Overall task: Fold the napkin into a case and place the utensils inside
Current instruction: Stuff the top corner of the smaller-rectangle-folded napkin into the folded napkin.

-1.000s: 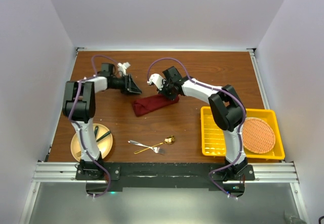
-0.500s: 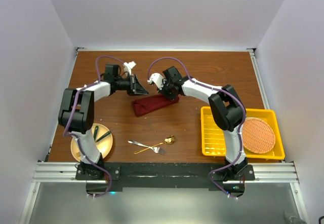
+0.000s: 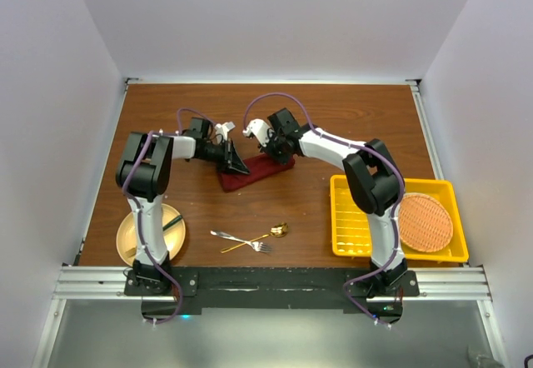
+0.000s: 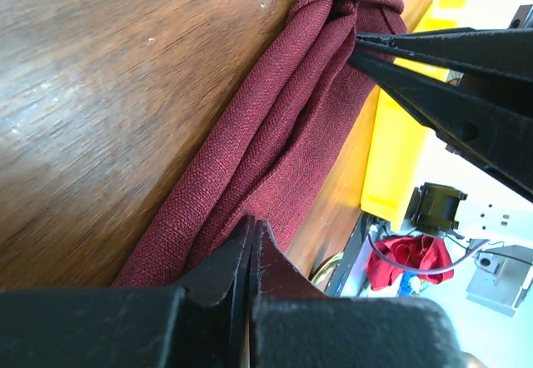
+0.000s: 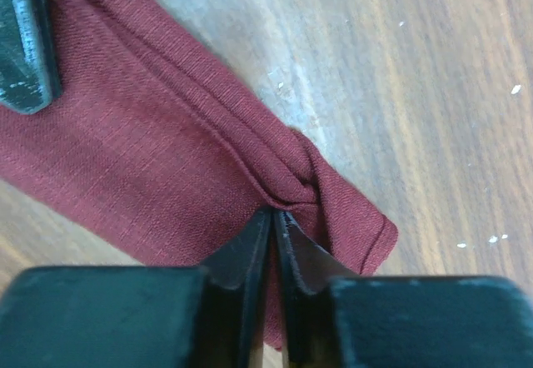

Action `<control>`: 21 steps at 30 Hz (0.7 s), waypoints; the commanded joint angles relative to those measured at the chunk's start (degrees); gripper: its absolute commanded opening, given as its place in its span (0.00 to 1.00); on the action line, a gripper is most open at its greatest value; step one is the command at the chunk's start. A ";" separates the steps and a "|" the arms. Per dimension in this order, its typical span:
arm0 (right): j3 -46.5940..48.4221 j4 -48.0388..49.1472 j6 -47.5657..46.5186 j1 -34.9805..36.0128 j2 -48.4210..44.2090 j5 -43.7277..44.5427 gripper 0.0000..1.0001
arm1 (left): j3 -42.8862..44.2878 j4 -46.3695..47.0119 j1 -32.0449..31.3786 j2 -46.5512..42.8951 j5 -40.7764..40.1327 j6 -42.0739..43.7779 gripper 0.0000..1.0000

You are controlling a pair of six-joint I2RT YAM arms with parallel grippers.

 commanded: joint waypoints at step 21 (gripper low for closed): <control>15.74 -16.33 28.26 -13.12 7.45 -32.51 0.22 | 2.11 -7.42 0.90 3.38 -7.96 10.88 0.00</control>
